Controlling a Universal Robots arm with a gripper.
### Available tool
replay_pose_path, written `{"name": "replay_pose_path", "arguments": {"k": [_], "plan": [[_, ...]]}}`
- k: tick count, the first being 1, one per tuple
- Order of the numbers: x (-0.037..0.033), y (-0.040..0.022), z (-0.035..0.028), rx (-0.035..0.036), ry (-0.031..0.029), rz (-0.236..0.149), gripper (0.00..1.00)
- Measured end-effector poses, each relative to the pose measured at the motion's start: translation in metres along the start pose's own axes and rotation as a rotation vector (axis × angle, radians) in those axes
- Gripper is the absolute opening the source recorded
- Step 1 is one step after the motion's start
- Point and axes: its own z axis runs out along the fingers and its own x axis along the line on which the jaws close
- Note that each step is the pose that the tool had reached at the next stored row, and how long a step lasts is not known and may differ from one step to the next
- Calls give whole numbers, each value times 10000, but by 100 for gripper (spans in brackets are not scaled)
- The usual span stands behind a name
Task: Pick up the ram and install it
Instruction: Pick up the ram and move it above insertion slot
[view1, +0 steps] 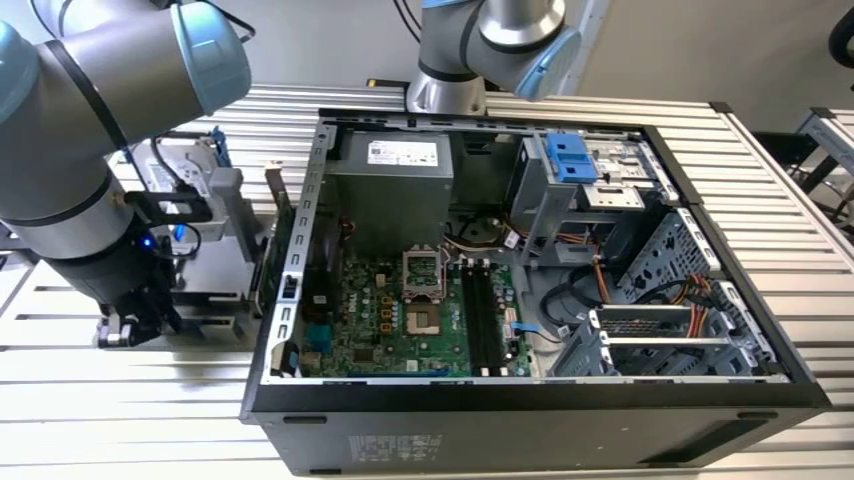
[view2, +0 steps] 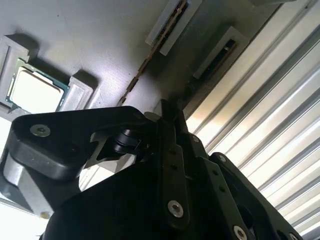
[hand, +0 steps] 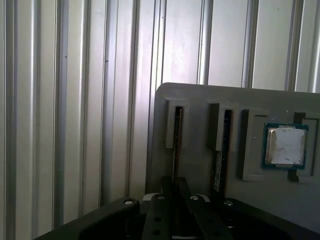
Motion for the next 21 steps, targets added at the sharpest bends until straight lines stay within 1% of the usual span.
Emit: {"name": "replay_pose_path", "arguments": {"k": [4, 7, 11, 12, 21], "plan": [[0, 1, -7, 0, -10, 0, 100], [-2, 0, -51, 0, -9, 0, 100], [-5, -1, -93, 4, -12, 1, 100], [-5, 0, -104, 2, -11, 0, 0], [-12, -1, -246, 0, -9, 0, 0]]}}
